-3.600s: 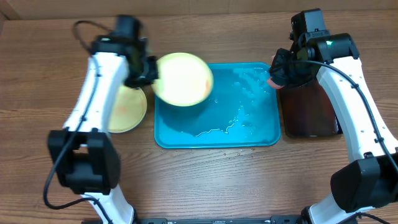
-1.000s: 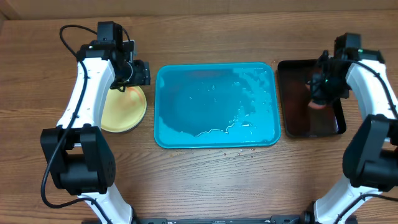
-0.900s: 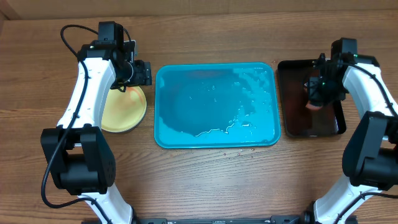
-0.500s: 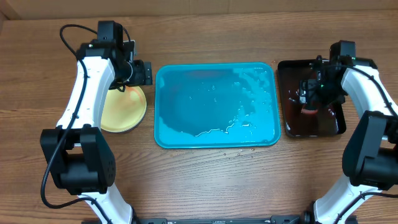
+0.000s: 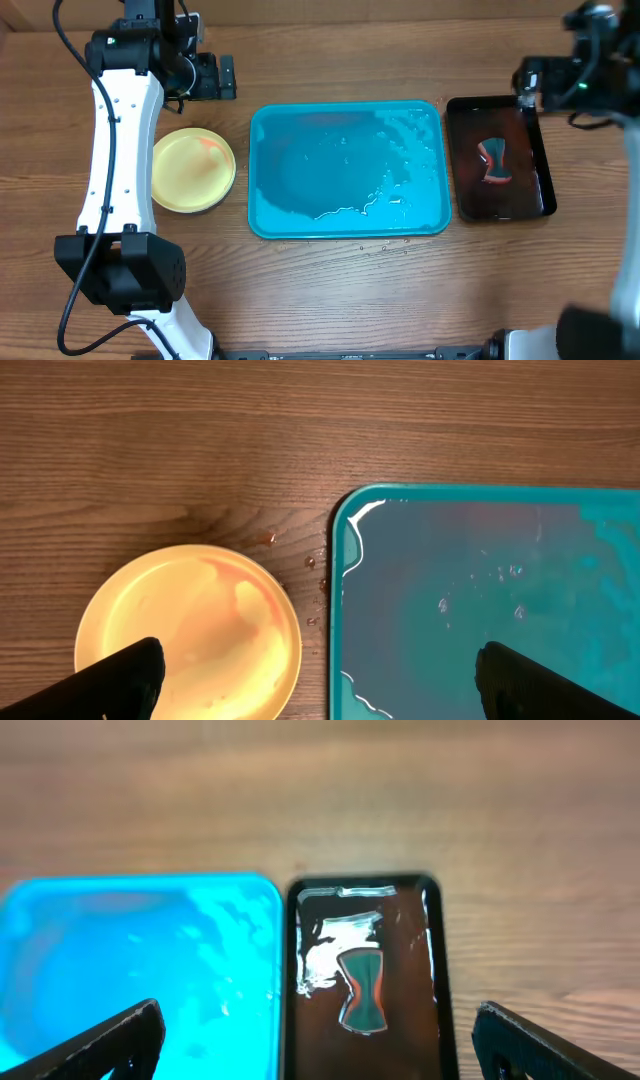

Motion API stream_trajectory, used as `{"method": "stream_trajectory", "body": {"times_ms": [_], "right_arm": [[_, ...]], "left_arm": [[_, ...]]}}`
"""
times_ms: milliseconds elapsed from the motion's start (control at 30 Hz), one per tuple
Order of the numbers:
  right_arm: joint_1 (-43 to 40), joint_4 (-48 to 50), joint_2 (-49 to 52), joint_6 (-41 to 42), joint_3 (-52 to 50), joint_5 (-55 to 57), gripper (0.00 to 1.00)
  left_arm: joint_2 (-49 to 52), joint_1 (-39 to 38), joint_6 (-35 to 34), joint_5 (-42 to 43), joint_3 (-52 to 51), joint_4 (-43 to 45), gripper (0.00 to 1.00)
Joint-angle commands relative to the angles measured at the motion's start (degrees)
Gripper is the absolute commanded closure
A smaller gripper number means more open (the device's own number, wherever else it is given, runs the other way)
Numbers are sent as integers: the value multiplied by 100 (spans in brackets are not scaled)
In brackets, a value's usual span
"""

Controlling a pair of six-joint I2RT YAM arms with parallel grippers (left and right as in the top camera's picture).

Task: Clean dirty plates on tray and stack at the side

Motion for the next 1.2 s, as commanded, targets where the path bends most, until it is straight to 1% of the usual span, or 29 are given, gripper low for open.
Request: {"method": "stream_trajectory", "body": {"times_ms": [0, 267, 400, 533, 833, 933, 1033, 1167], "right_arm": [[-37, -138, -866, 254, 179, -162, 0], [-37, -848, -2256, 254, 177, -190, 0], [-37, -1078, -2662, 251, 177, -247, 0], [-37, -1169, -2876, 251, 177, -247, 0], [-37, -1604, -2861, 229, 155, -181, 0], [-52, -1342, -2863, 229, 98, -179, 0], [-42, -765, -2981, 232, -173, -184, 0], [-42, 175, -3342, 236, -1032, -334, 0]], "left_arm": [[-35, -26, 79, 59, 76, -13, 0], [-35, -17, 79, 59, 76, -13, 0], [-35, -17, 79, 57, 76, -13, 0], [-35, -22, 79, 59, 76, -13, 0], [-35, -22, 79, 57, 76, -13, 0], [-35, -22, 79, 57, 76, -13, 0], [-35, -22, 79, 59, 76, -13, 0], [-35, -22, 79, 57, 76, -13, 0]]}}
